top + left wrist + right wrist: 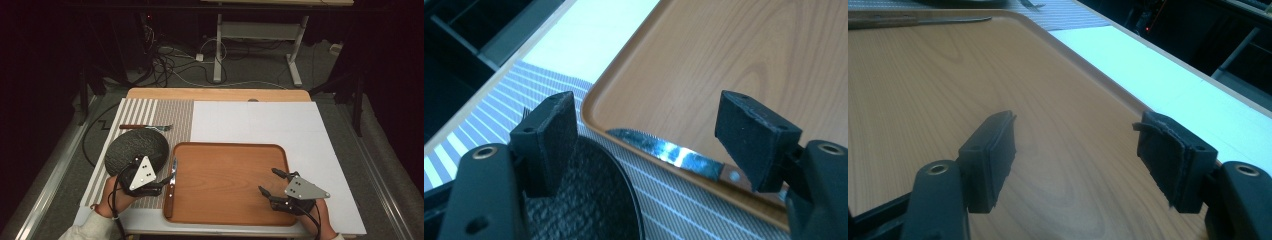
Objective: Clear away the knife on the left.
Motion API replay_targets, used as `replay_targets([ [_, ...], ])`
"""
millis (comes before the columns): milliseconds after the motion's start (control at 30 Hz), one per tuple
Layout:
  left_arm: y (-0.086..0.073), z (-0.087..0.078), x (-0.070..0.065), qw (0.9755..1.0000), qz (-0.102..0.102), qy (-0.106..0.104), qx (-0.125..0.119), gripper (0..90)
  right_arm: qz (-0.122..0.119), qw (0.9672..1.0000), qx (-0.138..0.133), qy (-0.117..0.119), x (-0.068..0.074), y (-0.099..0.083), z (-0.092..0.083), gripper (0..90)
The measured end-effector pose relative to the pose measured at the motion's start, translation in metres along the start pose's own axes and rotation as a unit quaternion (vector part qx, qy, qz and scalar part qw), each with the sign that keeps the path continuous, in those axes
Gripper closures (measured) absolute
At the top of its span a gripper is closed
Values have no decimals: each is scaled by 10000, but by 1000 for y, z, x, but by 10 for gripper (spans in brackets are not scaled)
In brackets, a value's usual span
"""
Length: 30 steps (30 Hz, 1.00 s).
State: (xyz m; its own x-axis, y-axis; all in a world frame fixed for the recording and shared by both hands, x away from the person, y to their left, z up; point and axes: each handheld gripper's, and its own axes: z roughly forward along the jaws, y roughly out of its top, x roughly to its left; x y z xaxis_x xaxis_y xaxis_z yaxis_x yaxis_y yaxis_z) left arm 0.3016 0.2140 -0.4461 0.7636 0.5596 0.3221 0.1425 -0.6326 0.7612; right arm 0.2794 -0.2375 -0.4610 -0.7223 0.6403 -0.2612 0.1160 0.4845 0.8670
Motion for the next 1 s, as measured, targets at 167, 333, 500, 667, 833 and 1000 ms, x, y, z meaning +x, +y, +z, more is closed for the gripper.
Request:
replay_targets([
  [167,-13,-7,-1,9994,-314,118,-63,217,11,10000,5,7,0,0,0,320],
  [333,-28,-11,-2,9981,-621,46,-38,206,58,10000,13,-66,-2,-1,-1,320],
  [500,-39,-15,-7,9978,-659,-72,48,206,30,10000,74,-55,-1,-1,2,320],
  [667,-41,-20,-7,9981,-609,-61,15,206,42,10000,52,-38,-1,0,2,320],
  [833,-44,-20,-6,9981,-601,-90,94,206,45,10000,45,-17,-2,1,4,320],
  [1000,-45,-24,-6,9982,-582,-69,107,206,29,10000,34,29,-2,2,7,320],
])
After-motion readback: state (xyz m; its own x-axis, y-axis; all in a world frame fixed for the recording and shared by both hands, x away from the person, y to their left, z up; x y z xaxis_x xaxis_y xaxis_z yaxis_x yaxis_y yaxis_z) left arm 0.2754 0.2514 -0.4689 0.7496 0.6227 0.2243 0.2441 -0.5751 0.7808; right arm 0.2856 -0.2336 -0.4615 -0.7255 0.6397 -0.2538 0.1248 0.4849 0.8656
